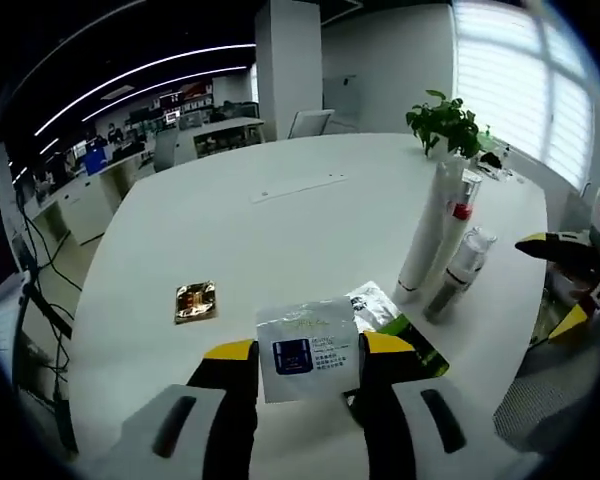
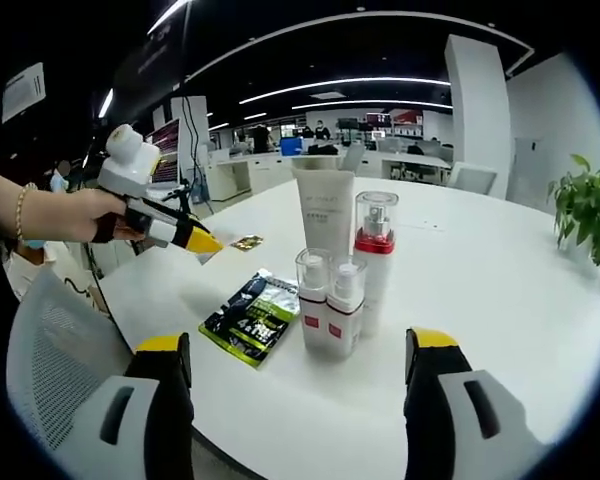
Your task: Arrange the skincare products in the storage area until every visible bottle or jar stands upright without overlapping.
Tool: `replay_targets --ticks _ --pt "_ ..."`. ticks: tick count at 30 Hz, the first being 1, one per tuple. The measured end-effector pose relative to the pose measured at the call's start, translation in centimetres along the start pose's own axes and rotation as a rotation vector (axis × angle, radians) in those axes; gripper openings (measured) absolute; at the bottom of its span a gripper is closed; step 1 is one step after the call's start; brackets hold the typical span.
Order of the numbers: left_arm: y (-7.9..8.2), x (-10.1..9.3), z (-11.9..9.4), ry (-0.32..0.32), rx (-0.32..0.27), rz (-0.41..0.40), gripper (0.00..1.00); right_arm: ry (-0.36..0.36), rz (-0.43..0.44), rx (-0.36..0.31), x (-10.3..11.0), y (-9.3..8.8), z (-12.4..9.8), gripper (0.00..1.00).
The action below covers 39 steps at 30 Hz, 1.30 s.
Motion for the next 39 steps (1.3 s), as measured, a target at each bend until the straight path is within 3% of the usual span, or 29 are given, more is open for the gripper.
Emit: replay_targets --ticks 3,6,15,18,27,39 --pt "-0.1 -0.6 -0.7 -0.007 -0.013 0.019 0.37 0.016 0.008 0.001 0.3 0.1 -0.1 0.85" --pt "-0.2 -1.0 -1.2 -0.016 -0.025 0.04 0.37 0.013 -0.006 -0.035 0.3 0.5 -0.4 0.76" --pt "-0.5 -2.8 -3.0 -0.048 -0.053 0.08 0.37 0.081 -0.029 -0.003 1.4 0.6 -0.1 0.68" --pt "-0.6 -3.4 -3.5 -0.059 -0.058 0.093 0.37 0.111 -0.035 0.002 1.9 0.7 -0.1 0.6" --pt "-0.8 -4.8 -5.1 -0.091 -0.093 0.158 0.37 0.206 0.04 -0.045 3.6 2.6 0.8 0.47" --pt "-0.6 -6.0 -6.6 -0.109 -0.139 0.156 0.37 0.312 0.08 -0.102 5.5 5.2 2.6 0.34"
Point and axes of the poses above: the point that each gripper's makers call its tool centre point, and the gripper's own axes: z roughly forward along the fingers, x roughly to its left, y roughly out of its top, the point moved 8 cm from there along -z, roughly backward along the fingers, and after that the axes turned 2 degrees about y, right-handed, at the moved point
